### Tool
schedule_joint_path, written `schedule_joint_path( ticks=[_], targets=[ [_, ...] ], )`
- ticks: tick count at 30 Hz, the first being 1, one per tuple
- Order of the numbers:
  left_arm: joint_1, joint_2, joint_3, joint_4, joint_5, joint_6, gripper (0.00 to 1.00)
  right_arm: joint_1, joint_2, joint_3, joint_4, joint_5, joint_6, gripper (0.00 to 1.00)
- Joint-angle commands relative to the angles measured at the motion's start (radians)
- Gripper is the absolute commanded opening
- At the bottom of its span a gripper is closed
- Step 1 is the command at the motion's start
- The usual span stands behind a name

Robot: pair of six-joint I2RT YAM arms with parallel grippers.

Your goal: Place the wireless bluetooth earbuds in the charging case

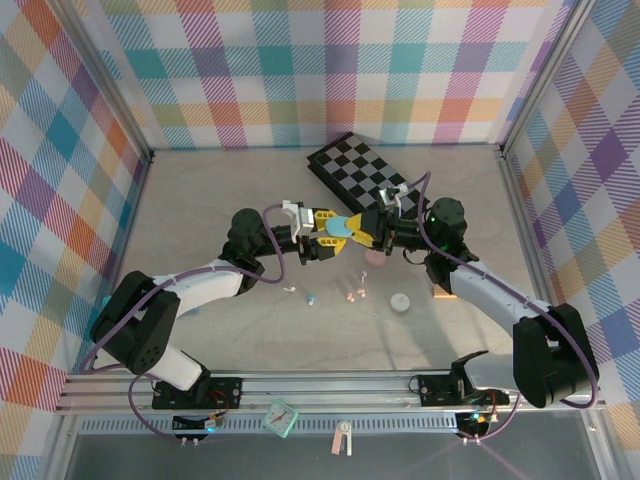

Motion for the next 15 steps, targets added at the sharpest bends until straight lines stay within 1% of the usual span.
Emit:
schedule_joint_path(
  ticks=[1,5,8,10,13,15],
  targets=[
    [-0.006,0.008,0.022,0.042,0.032,0.008,0.42,0.006,-0.020,0.005,0.026,0.002,-0.006,0.12],
    [-0.006,0.006,0.025,0.041,0.035,0.006,0.36,0.007,-0.021,0.006,0.017,0.005,-0.010,0.13],
    [-0.006,0.000,0.025,0.036,0.035,0.007,0.35,0.007,-0.026,0.012,-0.012,0.007,-0.032,0.21],
    [-0.007,-0.004,0.025,0.027,0.034,0.011,0.35,0.007,-0.031,0.018,-0.032,0.013,-0.047,0.24],
    [-0.006,-0.009,0.024,0.018,0.033,0.017,0.34,0.007,-0.040,0.029,-0.083,0.016,-0.087,0.33],
    [-0.006,-0.010,0.019,0.016,0.031,0.019,0.35,0.007,-0.050,0.036,-0.138,0.018,-0.123,0.41]
  ],
)
